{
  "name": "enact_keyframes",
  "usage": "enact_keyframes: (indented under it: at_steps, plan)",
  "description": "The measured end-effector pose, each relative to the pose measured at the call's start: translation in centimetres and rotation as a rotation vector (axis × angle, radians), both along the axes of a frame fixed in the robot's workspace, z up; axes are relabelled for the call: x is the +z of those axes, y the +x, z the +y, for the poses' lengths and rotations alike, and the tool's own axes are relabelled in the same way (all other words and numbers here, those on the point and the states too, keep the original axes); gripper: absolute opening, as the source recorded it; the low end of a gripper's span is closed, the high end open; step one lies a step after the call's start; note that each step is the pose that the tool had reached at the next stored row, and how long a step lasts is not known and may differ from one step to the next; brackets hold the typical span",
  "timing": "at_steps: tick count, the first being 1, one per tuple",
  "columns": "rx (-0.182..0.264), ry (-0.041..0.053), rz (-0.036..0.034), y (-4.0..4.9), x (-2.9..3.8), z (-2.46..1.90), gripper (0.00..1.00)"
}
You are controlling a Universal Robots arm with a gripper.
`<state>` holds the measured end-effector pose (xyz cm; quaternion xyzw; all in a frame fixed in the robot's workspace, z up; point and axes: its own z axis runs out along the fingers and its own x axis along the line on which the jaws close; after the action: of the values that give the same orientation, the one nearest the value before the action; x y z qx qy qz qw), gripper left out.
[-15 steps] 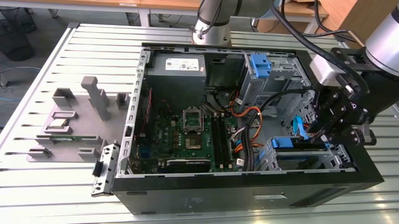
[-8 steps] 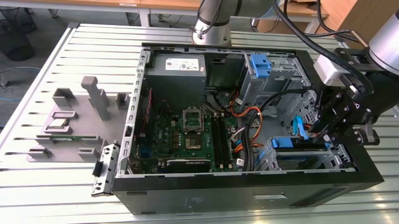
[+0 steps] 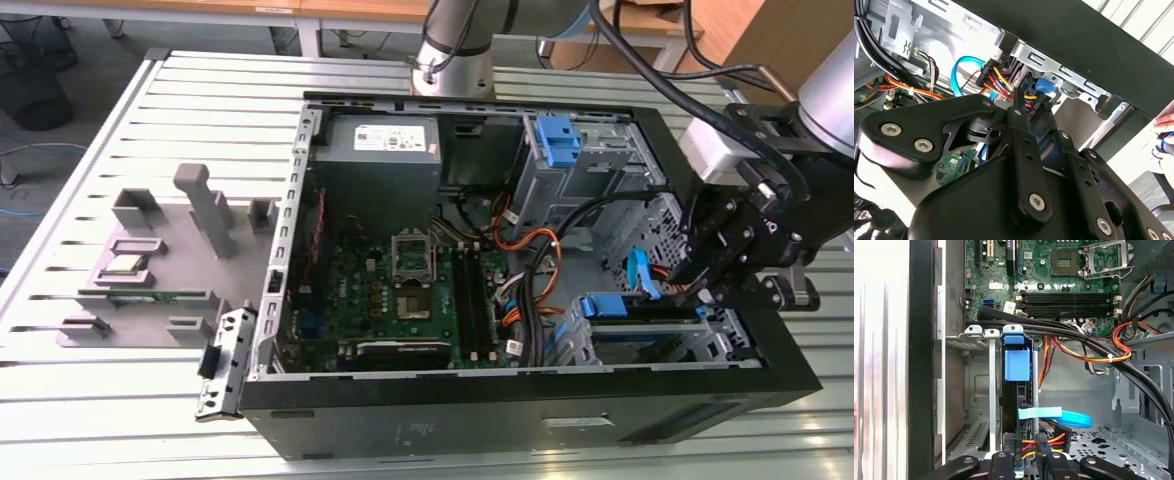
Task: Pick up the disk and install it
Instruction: 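Insert the second disk wire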
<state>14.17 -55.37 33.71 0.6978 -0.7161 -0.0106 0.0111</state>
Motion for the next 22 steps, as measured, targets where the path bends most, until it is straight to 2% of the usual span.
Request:
enact_keyframes:
  at_steps: [15, 17, 19, 22]
  plan:
    - [0.0, 0.001, 0.0001, 0.21, -0.21, 0.0, 0.31]
    - [0.0, 0.001, 0.0001, 0.21, -0.22, 0.0, 0.29]
    - [0.0, 0.001, 0.0001, 0.21, -0.21, 0.0, 0.17]
    - [0.0, 0.0011, 0.0002, 0.21, -0.21, 0.0, 0.16]
